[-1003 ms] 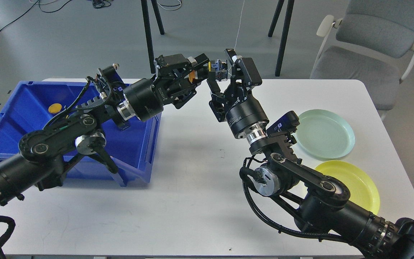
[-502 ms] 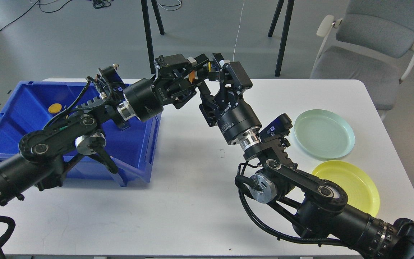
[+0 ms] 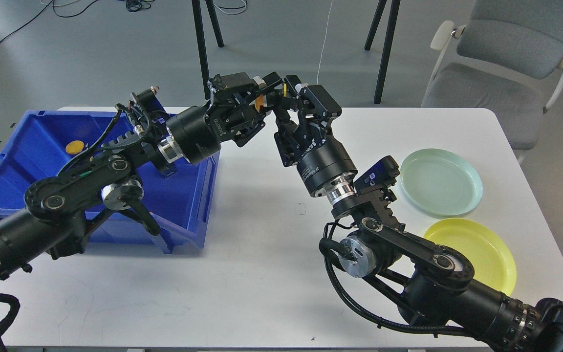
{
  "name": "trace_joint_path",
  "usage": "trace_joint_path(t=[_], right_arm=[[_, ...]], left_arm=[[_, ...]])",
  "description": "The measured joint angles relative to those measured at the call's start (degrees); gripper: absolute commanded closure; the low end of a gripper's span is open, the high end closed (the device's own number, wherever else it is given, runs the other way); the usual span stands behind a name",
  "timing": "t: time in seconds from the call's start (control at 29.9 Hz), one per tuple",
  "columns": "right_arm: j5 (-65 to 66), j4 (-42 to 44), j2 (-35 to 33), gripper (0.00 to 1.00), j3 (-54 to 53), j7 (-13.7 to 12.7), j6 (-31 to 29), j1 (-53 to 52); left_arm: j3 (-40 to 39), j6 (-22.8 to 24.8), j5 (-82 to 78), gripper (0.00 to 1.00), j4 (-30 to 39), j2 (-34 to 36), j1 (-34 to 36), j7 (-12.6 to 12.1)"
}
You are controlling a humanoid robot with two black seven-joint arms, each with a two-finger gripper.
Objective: Pass button and place on color plate
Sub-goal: 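Bring the right gripper to the held button and grasp it, then lower the yellow button onto the yellow plate and release it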
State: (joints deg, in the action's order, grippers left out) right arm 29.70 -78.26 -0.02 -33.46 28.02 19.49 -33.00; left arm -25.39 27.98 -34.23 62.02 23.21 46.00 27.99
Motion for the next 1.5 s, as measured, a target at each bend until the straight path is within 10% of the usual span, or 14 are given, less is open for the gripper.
trace_joint_path(t=[0.1,0.23,0.64,1.14,1.5], right_arm=[[0.0,0.0,0.0,0.99,0.1,0.0,0.0,0.0],[0.0,0.0,0.0,0.99,0.1,0.0,0.1,-0.1],[0.0,-4.5,-0.8,1.0,-1.1,0.1,0.0,4.0],[3.2,-20.7,-31.5,0.99,-23.0,0.0,1.0,42.4],[22.1,-15.2,-37.3,0.9,-21.0,0.0,8.5,54.6]], left_arm=[[-0.3,0.0,0.1,0.24,0.0,-0.1,-0.5,0.0],[-1.9,0.1,0.1,0.11,0.1,-0.2,-1.4,0.0],[-3.1,-0.2,0.0,0.1,-0.7,-0.5,-2.2,-0.1],[-3.3,0.0,0.3,0.09,-1.2,-0.8,-2.1,0.0],[-3.3,0.0,1.6,0.08,-1.3,-0.8,-2.1,0.0]])
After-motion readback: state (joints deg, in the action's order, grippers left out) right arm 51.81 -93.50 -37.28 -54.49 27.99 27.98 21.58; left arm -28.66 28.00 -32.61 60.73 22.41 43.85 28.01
